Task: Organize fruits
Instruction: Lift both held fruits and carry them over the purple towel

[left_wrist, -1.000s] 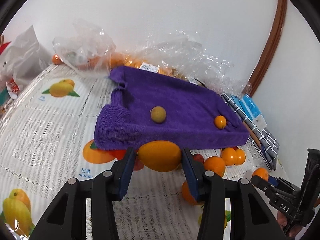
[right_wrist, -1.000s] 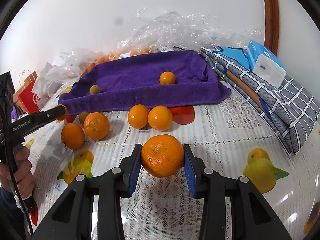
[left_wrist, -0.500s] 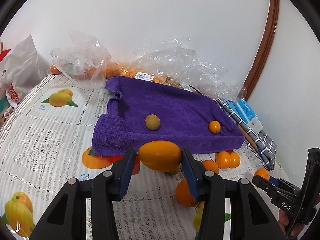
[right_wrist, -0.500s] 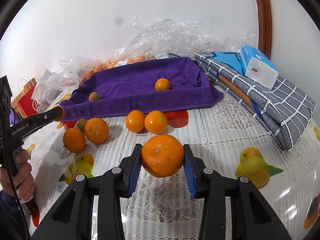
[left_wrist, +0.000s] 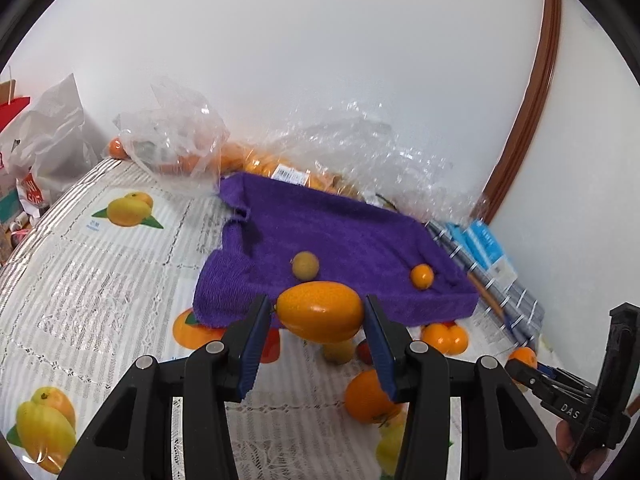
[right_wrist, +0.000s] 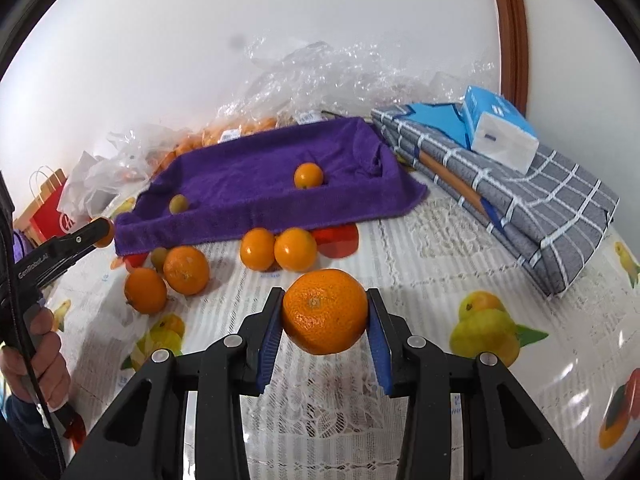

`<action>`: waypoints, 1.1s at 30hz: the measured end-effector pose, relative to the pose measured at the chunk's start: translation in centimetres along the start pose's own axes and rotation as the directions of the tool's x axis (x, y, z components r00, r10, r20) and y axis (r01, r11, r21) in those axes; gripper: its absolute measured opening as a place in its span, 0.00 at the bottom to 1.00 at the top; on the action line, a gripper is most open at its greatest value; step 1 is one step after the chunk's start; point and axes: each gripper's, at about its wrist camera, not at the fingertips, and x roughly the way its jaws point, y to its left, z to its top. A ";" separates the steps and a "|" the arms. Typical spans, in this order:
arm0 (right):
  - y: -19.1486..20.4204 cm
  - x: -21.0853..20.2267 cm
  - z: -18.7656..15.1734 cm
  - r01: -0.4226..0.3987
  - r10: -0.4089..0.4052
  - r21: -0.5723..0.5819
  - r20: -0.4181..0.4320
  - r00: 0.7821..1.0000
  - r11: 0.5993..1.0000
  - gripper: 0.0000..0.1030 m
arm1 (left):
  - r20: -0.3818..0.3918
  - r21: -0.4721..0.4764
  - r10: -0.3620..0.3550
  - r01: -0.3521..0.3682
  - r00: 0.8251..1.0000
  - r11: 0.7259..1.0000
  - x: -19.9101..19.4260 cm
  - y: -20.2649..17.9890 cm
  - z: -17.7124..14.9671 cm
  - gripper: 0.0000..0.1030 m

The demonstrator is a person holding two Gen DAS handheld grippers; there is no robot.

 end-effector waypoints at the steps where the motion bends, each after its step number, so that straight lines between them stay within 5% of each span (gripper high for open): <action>1: 0.1 -0.2 0.5 0.005 -0.005 -0.004 0.004 1.000 1.000 0.39 | -0.001 -0.008 0.008 -0.008 1.000 1.000 -0.1 0.0 0.2 0.44; 17: 3.5 2.4 10.0 -0.010 0.020 -0.088 0.115 0.993 0.996 0.39 | 0.056 0.026 0.051 -0.053 0.997 0.998 4.0 -1.4 8.1 0.44; 22: 4.1 5.2 11.8 -0.019 0.031 -0.109 0.106 0.994 0.994 0.39 | 0.043 0.015 0.070 -0.071 0.997 0.997 6.1 -0.8 7.8 0.44; 33: 3.2 10.5 10.0 -0.034 0.033 -0.083 -0.010 0.999 0.996 0.39 | -0.034 0.028 0.078 -0.077 0.996 0.997 8.8 -0.3 5.9 0.44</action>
